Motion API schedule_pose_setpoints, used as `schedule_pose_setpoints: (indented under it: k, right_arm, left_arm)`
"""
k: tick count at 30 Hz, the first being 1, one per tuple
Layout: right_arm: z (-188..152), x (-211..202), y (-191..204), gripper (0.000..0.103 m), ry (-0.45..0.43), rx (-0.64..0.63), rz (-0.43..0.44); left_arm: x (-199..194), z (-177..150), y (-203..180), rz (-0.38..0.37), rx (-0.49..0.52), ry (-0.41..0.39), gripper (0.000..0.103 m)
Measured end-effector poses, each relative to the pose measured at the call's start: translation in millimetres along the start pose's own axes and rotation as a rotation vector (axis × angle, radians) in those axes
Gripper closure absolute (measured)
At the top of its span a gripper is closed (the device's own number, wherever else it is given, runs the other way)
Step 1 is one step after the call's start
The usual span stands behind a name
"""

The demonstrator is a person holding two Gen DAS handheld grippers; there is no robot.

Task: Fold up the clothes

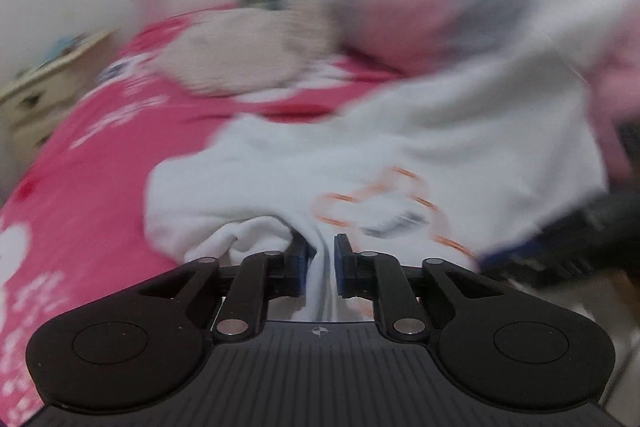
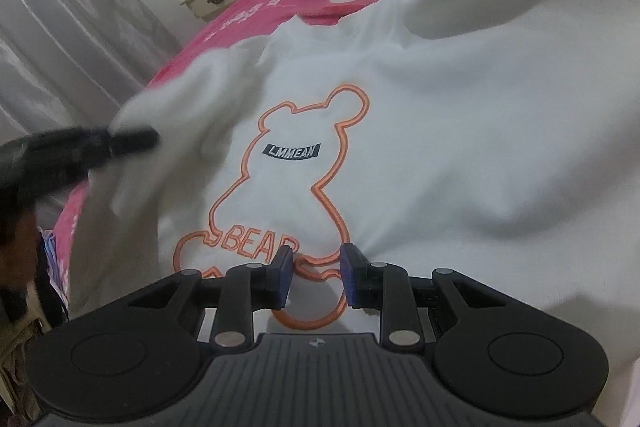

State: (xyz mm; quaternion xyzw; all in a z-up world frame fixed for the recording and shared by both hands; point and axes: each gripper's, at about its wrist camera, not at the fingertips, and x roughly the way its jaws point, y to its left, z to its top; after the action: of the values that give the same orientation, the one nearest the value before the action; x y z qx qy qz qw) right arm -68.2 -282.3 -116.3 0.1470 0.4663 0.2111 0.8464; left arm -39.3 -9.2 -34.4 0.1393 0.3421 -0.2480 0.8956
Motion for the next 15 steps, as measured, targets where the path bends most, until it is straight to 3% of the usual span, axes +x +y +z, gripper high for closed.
schedule_pose_setpoints:
  k: [5, 11, 13, 15]
  right_arm:
    - [0, 1, 1, 0.075, -0.008, -0.003, -0.003]
    - [17, -10, 10, 0.074, 0.019, -0.043, -0.022]
    - [34, -26, 23, 0.072, -0.038, -0.084, -0.012]
    - [58, -37, 46, 0.069, -0.11, -0.143, 0.019]
  left_arm:
    - [3, -12, -36, -0.062, 0.154, 0.017, 0.065]
    - [-22, -11, 10, -0.145, 0.013, 0.014, 0.059]
    - [-35, -14, 17, -0.163, -0.019, 0.017, 0.052]
    - [-39, -17, 18, -0.163, -0.044, 0.038, 0.051]
